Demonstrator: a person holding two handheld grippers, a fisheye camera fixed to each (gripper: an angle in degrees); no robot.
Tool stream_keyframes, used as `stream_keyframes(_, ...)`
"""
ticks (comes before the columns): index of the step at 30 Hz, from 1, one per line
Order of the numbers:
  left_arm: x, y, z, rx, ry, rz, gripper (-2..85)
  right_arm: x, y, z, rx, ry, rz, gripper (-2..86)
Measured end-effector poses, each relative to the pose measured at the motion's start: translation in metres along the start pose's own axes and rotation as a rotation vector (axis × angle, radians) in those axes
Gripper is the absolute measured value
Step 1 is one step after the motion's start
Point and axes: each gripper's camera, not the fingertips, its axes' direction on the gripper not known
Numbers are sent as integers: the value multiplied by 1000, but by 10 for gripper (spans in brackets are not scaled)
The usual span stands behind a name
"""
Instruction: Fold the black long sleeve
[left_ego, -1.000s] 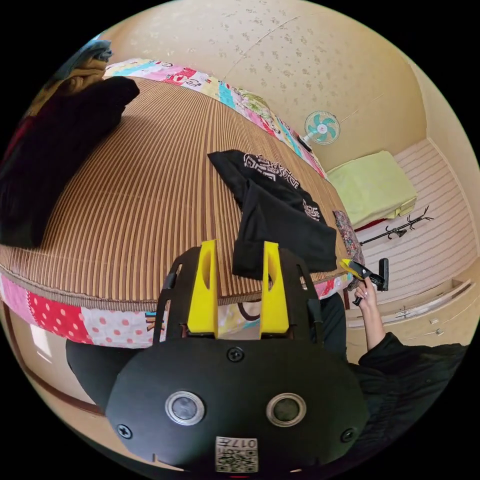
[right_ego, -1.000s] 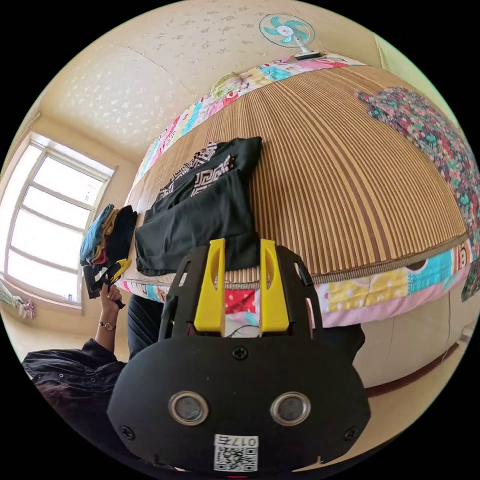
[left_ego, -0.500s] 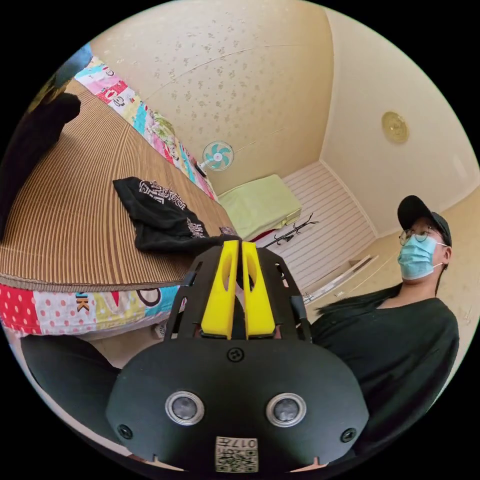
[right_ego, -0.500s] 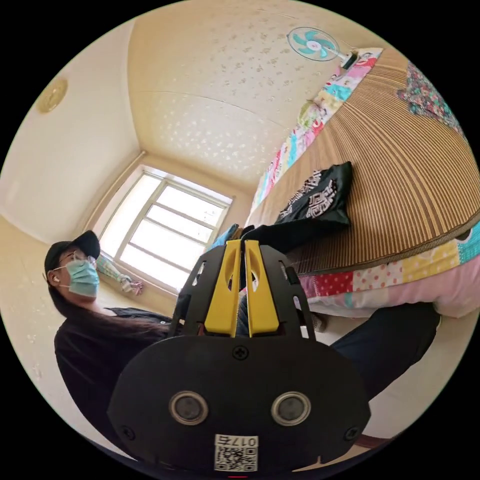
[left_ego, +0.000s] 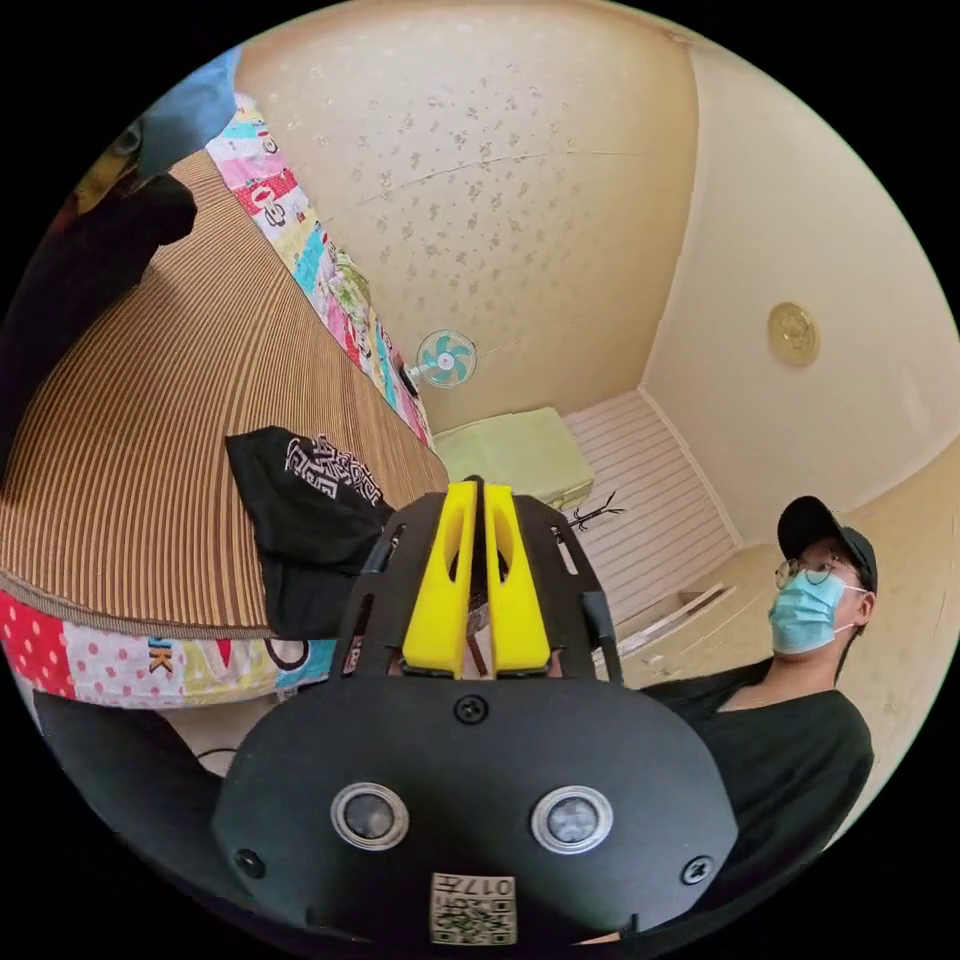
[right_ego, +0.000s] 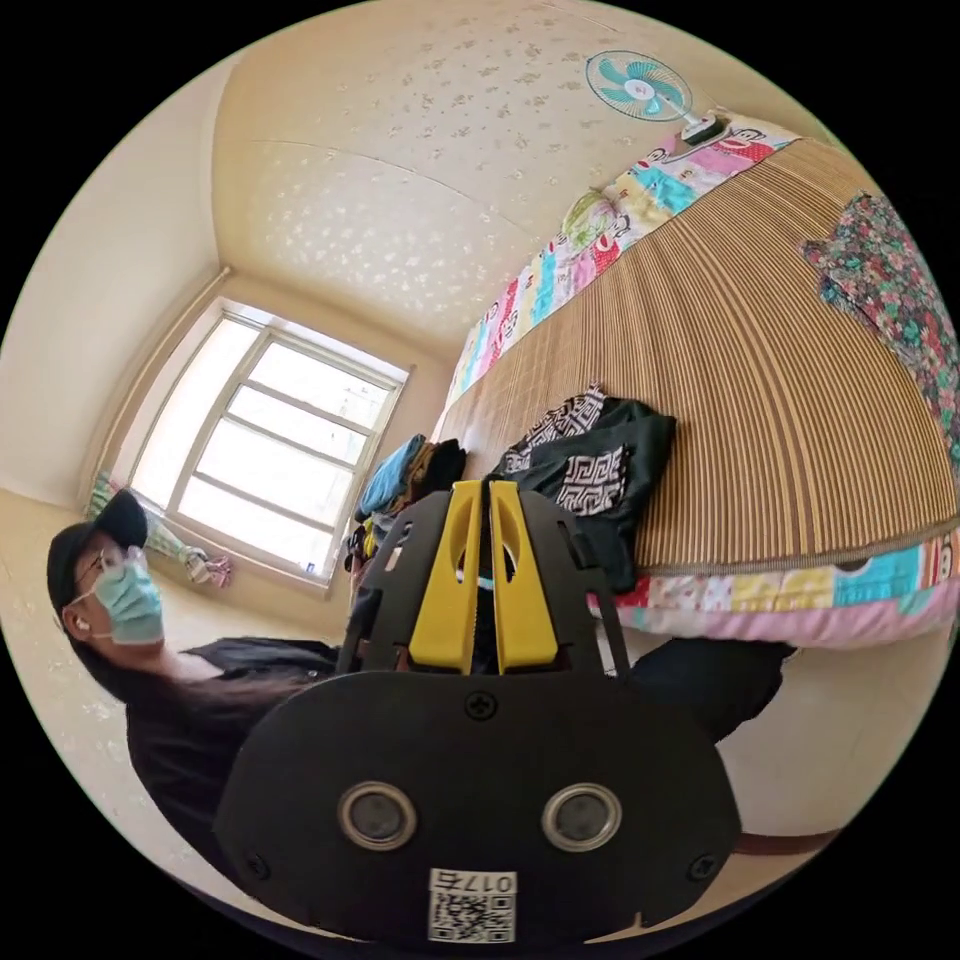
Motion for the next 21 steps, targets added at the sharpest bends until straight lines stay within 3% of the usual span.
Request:
stream_keyframes(4, -59, -79, 46, 63, -158, -87, 61, 19, -102, 82, 19, 319, 93, 31)
stream_keyframes(6, -75, -89, 53, 65, -246, -119, 110, 5, -105, 110, 0, 361, 75, 43)
stream_keyframes(14, -117, 40, 51, 7, -514, -278, 171, -23, 5, 216, -55, 407, -116, 20)
stream_keyframes(21, -160, 51, 103, -10, -452, -426, 75, -11, 49, 269, -92, 405, -90, 7)
